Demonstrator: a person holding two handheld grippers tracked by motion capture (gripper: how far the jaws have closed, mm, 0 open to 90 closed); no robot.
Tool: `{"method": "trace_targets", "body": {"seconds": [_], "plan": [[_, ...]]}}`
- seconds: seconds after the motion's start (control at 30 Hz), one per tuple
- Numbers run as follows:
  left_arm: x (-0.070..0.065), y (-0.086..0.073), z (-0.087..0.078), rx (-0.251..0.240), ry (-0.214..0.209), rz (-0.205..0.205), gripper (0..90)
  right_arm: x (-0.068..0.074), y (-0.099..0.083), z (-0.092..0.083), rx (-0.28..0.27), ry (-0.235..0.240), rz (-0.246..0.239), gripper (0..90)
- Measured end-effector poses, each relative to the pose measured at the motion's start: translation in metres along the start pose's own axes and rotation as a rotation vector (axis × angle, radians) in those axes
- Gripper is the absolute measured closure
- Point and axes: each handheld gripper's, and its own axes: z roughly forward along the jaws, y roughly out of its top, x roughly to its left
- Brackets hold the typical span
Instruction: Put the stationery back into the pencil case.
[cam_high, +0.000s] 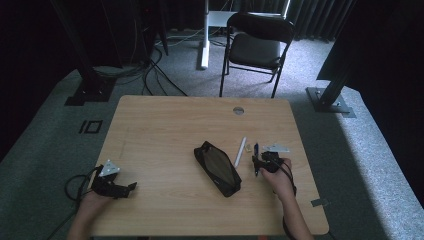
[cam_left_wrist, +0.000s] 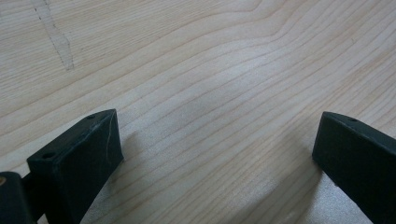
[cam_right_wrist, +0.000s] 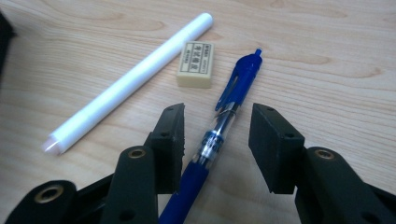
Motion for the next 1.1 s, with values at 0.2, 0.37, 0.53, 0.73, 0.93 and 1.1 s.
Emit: {"method": "trace_targets", "body": {"seconds": [0.2, 0.37, 0.53, 0.73, 0.93, 1.1], "plan": [[0.000, 0.000, 0.000, 0.000, 0.000, 0.000, 1.6, 0.000, 0.002, 0.009, 0.033, -0.054, 0.026, 64.7], [0.000, 0.000, 0.000, 0.000, 0.000, 0.000, 1.6, -0.003, 0.005, 0.010, 0.042, -0.082, 0.092, 72.9], [0.000, 0.000, 0.000, 0.000, 0.000, 0.000, 1.6, -0.010, 0.007, 0.011, 0.030, -0.063, 0.192, 79.3], [0.000, 0.000, 0.000, 0.000, 0.000, 0.000, 1.6, -0.009, 0.016, 0.000, 0.005, -0.060, 0.166, 79.4], [0.000, 0.000, 0.000, 0.000, 0.000, 0.000, 1.6, 0.004, 0.037, -0.024, -0.044, 0.017, 0.152, 79.4], [0.000, 0.000, 0.000, -0.001, 0.000, 0.000, 1.6, 0.018, 0.048, -0.036, -0.089, 0.078, 0.124, 79.4]]}}
